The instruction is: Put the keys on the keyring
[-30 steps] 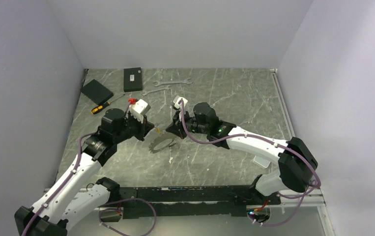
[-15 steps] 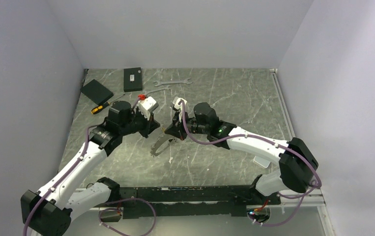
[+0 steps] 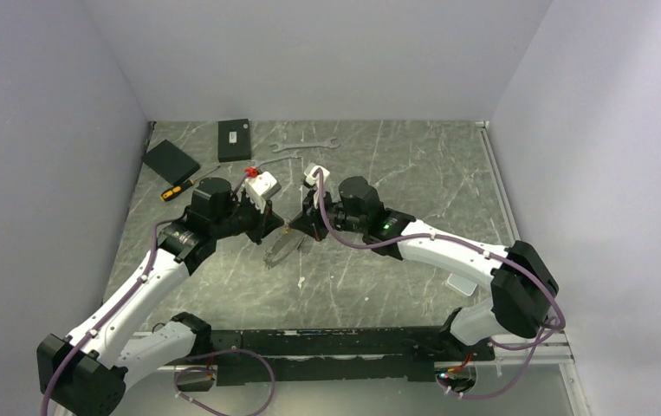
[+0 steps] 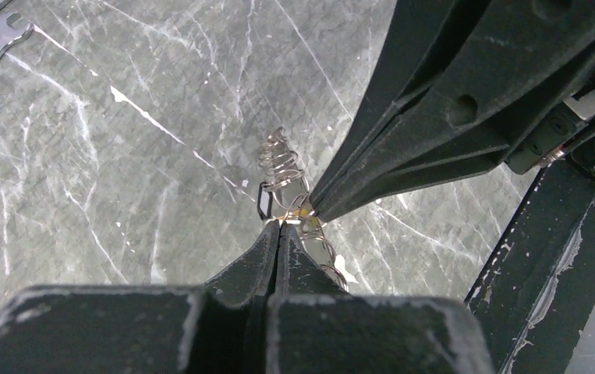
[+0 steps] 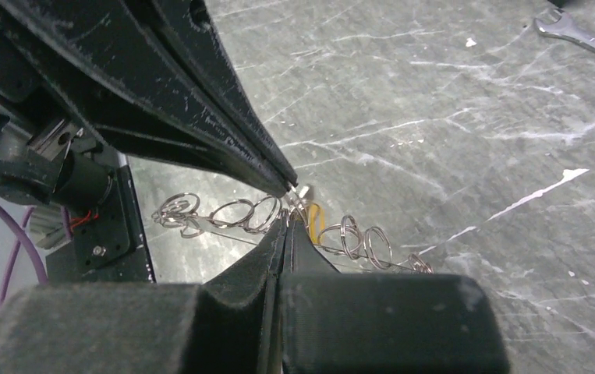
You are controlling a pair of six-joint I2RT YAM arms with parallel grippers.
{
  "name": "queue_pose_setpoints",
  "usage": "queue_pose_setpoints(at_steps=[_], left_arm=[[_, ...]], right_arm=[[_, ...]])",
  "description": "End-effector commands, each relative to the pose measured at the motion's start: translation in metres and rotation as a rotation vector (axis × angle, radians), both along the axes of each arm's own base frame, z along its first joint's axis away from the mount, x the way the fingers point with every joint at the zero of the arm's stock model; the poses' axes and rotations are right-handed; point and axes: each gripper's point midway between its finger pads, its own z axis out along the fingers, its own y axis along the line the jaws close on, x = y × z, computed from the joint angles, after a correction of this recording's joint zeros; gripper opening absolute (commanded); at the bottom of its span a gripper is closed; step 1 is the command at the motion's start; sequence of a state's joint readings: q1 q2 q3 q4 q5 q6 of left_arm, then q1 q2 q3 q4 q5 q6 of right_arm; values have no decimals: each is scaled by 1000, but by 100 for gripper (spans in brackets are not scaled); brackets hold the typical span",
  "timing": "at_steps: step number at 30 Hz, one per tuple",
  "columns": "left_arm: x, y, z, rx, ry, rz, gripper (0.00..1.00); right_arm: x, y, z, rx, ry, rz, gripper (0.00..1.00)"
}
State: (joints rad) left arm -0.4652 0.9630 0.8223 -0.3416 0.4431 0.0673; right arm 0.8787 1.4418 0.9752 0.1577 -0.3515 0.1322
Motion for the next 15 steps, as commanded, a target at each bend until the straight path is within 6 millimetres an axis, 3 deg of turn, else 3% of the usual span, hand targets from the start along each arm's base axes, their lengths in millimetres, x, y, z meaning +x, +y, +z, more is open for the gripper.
queue_pose_setpoints(at_steps=[1,15], left_arm=[[-4,-3,8,-19,-28,-39,0],[-6,-4,6,-15,-13,-42,0]], right_arm=[[14,6,32,60,-33,-57,0],[17,5,36,52,-12,-87,0]])
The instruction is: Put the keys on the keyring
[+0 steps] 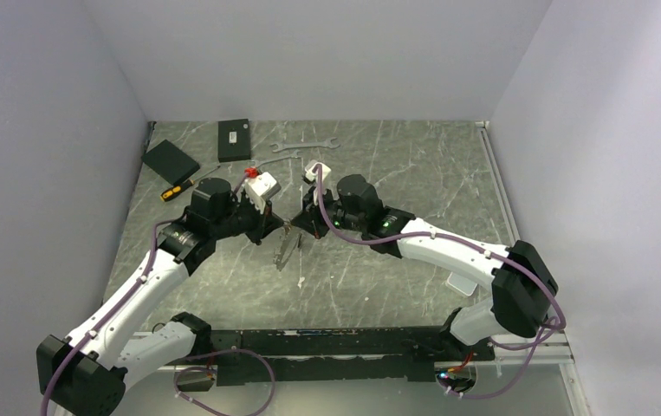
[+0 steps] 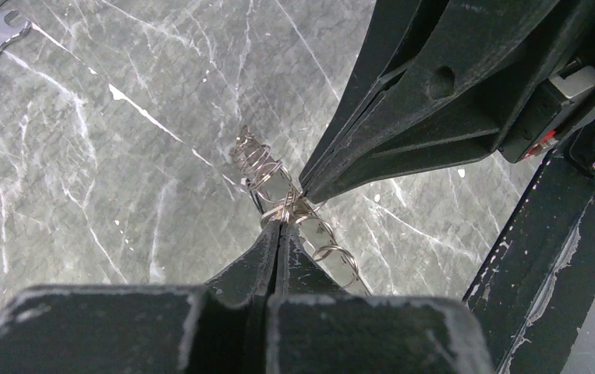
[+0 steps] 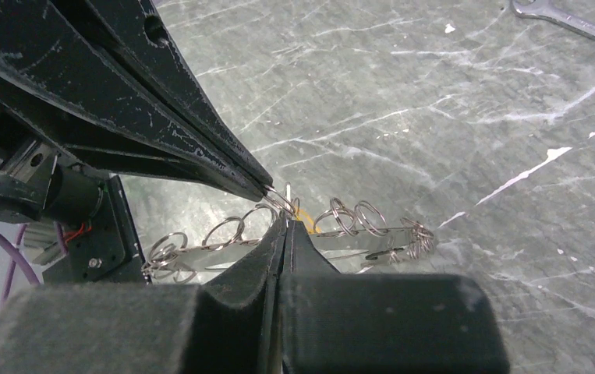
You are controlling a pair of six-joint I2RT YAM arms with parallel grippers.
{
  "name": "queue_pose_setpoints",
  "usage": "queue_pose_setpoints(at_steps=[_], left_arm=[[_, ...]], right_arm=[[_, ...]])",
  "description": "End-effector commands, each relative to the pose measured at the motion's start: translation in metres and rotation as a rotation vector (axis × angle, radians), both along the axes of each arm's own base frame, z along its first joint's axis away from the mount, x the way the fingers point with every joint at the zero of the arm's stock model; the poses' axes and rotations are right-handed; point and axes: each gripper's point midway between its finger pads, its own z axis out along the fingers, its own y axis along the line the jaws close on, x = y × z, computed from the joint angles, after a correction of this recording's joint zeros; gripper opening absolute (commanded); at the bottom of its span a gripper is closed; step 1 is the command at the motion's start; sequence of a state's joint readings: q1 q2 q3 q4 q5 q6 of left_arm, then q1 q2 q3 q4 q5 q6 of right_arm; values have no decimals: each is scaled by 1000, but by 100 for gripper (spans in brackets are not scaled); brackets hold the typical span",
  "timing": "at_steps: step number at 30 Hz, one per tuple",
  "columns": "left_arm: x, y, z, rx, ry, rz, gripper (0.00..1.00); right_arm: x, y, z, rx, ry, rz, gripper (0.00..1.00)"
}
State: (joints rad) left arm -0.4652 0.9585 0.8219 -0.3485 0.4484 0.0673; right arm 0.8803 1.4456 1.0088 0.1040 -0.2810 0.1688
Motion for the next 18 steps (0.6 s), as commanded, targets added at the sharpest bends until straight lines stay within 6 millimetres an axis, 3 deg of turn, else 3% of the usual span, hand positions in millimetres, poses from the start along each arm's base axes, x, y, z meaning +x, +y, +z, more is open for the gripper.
queue_pose_setpoints(at_steps=[1,18], left_arm=[[-4,-3,4,-12,-12,-37,0],[-4,-4,1,11,-17,-33,0]], right_arm=[[7,8,35,70,-47,-6,0],[6,13,46,83,-40,11,0]])
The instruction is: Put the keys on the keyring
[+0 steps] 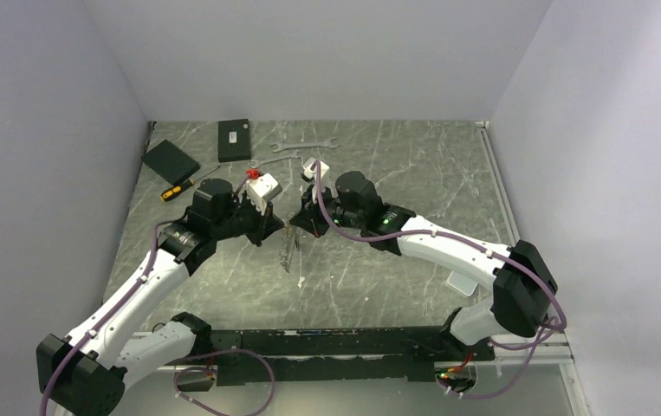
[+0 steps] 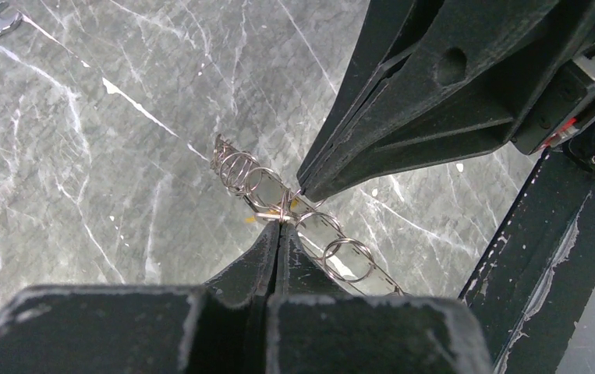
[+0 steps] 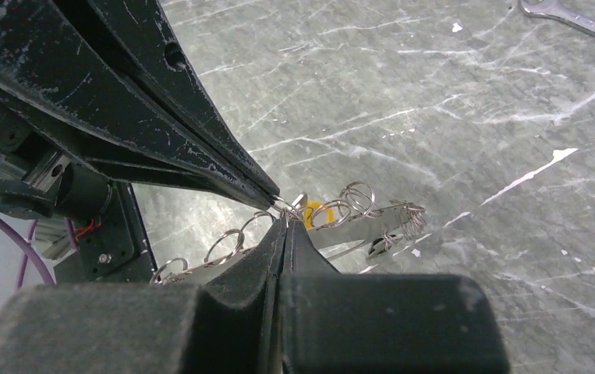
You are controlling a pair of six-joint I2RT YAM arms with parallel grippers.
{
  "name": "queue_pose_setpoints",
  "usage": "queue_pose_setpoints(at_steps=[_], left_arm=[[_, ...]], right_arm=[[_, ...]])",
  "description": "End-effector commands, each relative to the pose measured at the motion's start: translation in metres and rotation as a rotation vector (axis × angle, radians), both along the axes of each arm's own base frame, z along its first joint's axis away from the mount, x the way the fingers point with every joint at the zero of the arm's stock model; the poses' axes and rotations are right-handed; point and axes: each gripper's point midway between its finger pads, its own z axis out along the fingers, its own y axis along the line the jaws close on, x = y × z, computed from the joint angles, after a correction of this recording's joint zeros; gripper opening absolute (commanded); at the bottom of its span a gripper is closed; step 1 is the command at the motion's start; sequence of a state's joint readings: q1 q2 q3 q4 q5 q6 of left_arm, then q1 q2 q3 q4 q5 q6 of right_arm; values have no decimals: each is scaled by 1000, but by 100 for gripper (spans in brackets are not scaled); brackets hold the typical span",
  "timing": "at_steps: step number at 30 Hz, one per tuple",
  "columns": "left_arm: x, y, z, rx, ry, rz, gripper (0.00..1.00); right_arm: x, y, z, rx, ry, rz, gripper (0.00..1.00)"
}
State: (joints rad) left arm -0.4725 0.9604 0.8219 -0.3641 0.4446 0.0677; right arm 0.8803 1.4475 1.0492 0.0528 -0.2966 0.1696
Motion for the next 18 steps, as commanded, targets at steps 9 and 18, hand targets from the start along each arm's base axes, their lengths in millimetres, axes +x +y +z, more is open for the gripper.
queue_pose_setpoints(at_steps=[9,18], left_arm=[[-9,-7,0,28,-41,-68,0],[4,4,-12,101,-16,24,0]], right_arm=[[10,12,39,87,-49,-12,0],[7,8,43,85,-56,-8,0]])
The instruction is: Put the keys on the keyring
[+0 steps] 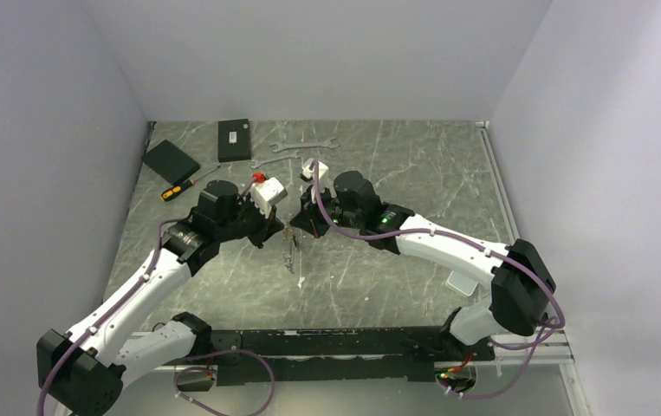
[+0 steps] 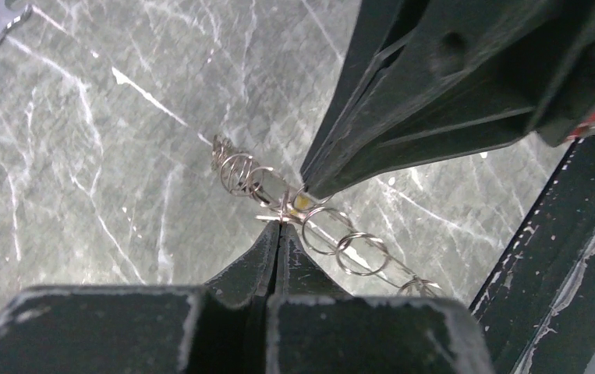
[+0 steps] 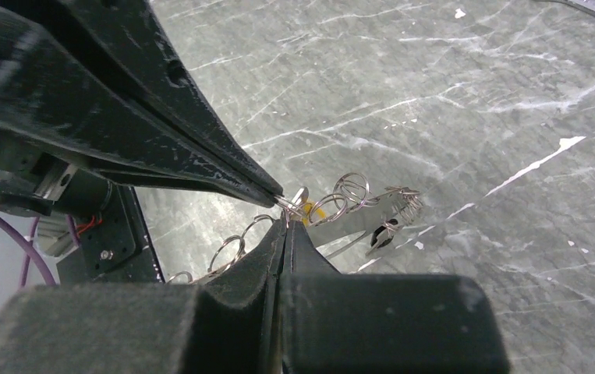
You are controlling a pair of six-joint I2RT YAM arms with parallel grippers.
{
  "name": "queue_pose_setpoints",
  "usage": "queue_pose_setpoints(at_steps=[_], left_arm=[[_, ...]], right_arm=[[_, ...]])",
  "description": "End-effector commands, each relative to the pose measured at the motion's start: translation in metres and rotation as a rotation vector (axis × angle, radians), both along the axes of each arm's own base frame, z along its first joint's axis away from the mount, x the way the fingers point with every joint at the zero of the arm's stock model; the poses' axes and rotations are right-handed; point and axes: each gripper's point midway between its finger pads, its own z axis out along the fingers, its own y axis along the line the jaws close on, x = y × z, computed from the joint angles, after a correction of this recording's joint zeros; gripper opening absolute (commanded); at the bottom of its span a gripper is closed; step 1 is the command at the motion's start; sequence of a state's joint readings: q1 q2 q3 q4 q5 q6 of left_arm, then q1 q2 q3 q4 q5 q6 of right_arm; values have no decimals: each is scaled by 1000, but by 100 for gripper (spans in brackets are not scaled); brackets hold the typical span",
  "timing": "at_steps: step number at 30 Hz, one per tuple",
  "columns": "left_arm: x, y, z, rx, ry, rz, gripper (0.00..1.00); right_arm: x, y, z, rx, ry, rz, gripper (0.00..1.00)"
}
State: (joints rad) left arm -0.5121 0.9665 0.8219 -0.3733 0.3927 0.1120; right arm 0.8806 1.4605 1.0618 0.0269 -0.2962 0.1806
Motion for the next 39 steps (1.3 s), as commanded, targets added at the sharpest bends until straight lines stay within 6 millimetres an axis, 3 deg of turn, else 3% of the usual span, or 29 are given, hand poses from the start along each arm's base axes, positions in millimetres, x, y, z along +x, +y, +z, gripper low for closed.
queue_pose_setpoints(at_steps=[1,22,39], left_arm=[[6,8,-9,58,21,50,0],[-2,2,4,10,-12,10,0],[11,14,-8,73,22,103,0]], right_arm=[[7,8,47,98,-83,-5,0],[7,18,35,77,-46,23,0],[-4,21,32,64,-43,66,0]])
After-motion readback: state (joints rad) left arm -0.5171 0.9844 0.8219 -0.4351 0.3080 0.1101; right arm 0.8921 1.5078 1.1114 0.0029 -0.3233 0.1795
